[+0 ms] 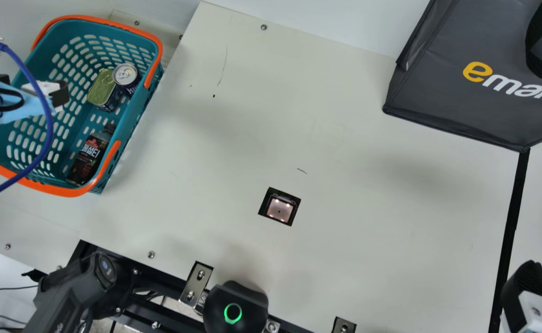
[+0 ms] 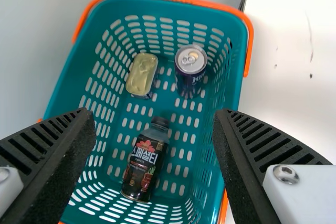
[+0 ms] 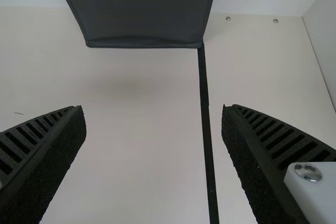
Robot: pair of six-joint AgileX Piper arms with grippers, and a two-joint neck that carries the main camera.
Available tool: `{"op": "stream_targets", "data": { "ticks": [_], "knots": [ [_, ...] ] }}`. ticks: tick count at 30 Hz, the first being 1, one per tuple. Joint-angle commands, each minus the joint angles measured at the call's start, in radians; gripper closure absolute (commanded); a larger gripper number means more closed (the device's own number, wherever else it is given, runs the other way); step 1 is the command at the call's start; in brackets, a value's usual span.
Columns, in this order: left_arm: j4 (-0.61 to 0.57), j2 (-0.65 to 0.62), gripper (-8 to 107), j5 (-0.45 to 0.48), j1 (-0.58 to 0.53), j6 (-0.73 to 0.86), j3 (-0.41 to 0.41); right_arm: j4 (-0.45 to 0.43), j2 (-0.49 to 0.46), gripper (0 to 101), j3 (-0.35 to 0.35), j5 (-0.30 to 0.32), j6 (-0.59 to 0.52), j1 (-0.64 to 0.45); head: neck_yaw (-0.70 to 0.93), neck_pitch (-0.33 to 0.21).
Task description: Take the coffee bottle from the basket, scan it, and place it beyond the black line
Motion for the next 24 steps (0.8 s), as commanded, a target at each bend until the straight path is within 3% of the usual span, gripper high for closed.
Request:
{"op": "stream_targets", "data": {
  "ticks": [1, 24],
  "knots": [
    [-0.013, 0.018, 9, -0.011, 0.007, 0.032, 0.008, 0.000, 0.000, 11, 0.000, 0.000, 0.000, 0.000, 0.002, -0.027],
    [-0.159, 0.313, 9, -0.140, 0.095, 0.460, 0.089, 0.000, 0.000, 11, 0.000, 0.001, 0.000, 0.000, 0.002, -0.027]
  ]
}}
